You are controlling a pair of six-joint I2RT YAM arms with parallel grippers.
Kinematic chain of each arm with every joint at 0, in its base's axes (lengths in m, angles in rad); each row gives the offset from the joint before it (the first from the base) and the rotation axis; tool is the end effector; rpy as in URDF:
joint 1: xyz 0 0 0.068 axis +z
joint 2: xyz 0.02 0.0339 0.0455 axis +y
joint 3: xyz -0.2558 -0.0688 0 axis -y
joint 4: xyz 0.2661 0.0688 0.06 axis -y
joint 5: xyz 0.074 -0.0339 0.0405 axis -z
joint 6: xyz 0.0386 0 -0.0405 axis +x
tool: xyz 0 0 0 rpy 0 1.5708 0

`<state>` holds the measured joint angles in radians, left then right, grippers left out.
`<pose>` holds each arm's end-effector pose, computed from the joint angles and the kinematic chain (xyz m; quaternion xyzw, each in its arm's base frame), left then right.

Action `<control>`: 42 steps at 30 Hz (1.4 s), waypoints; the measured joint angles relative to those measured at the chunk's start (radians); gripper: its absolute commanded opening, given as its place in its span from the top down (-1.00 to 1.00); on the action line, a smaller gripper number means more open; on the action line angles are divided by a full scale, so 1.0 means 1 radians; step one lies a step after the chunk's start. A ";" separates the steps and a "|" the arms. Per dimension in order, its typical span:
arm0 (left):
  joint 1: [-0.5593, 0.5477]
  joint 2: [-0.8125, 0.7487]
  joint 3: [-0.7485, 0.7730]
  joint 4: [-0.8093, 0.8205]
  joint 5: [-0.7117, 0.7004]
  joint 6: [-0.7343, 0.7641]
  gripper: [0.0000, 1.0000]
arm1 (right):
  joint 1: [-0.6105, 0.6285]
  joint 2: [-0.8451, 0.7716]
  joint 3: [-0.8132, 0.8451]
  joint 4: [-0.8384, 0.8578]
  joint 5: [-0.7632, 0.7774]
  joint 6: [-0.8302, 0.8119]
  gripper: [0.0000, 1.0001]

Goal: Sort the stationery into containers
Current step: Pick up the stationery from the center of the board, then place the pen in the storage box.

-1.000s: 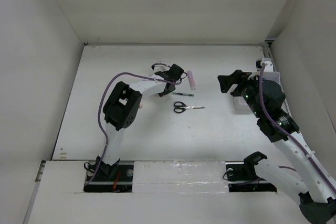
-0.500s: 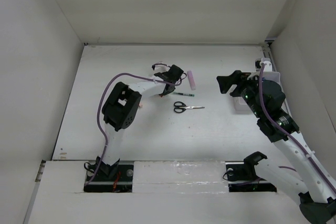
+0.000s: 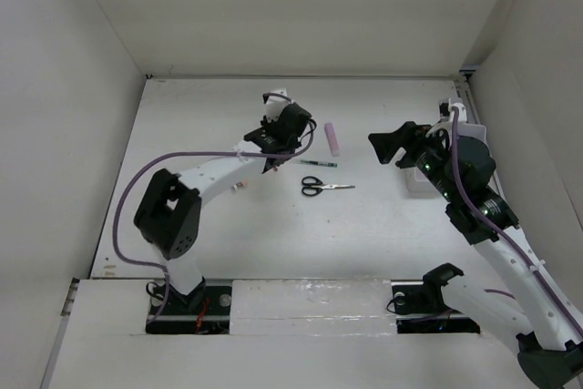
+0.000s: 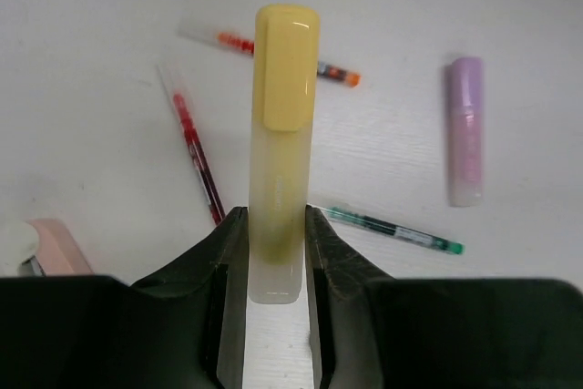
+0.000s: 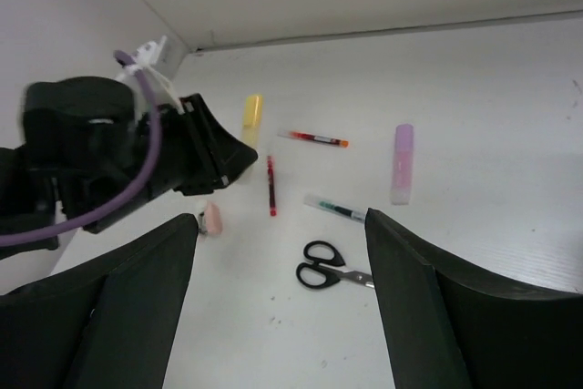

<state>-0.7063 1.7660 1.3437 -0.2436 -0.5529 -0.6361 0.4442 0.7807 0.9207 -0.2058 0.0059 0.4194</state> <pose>0.3334 -0.2578 0.2441 -0.0889 0.8689 -0.0693 0.4820 0.1859 0.0882 0.3827 -0.0070 0.7300 0.2841 0.6216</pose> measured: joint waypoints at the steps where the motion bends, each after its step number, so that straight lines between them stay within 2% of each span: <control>1: -0.006 -0.053 -0.024 0.031 0.004 0.034 1.00 | -0.002 0.000 0.004 0.002 -0.014 0.005 -0.59; 5: -0.034 -0.260 -0.161 0.188 0.044 0.156 1.00 | -0.011 0.013 0.036 0.026 -0.084 0.037 -0.59; 10: -0.089 -0.437 -0.337 0.393 0.188 0.293 1.00 | -0.008 0.057 0.040 0.156 -0.226 0.107 -0.59; 15: -0.174 -0.492 -0.429 0.499 0.340 0.387 1.00 | 0.038 0.142 0.039 0.254 -0.250 0.154 -0.57; 19: -0.230 -0.514 -0.447 0.531 0.400 0.415 1.00 | 0.069 0.215 0.039 0.275 -0.220 0.166 -0.54; 27: -0.234 -0.570 -0.448 0.587 0.488 0.420 1.00 | 0.101 0.235 -0.003 0.298 -0.105 0.169 -0.52; 32: -0.234 -0.591 -0.448 0.606 0.517 0.419 1.00 | 0.104 0.239 -0.024 0.323 -0.100 0.184 -0.12; 34: -0.234 -0.591 -0.448 0.608 0.525 0.418 1.00 | 0.108 0.245 -0.026 0.347 -0.112 0.191 -0.04; 35: -0.234 -0.591 -0.448 0.609 0.530 0.418 1.00 | 0.108 0.249 -0.026 0.355 -0.119 0.196 0.19; 39: -0.233 -0.585 -0.448 0.606 0.539 0.418 1.00 | 0.113 0.272 -0.026 0.401 -0.166 0.223 0.92; 40: -0.232 -0.582 -0.447 0.605 0.536 0.418 1.00 | 0.114 0.275 -0.026 0.402 -0.172 0.230 1.00; 42: -0.232 -0.575 -0.447 0.605 0.525 0.418 1.00 | 0.113 0.285 -0.026 0.406 -0.184 0.233 1.00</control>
<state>-0.9386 1.1912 0.8963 0.3614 -0.0280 -0.2176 0.5568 1.0657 0.8944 0.2005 -0.1783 0.6521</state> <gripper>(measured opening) 0.196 0.298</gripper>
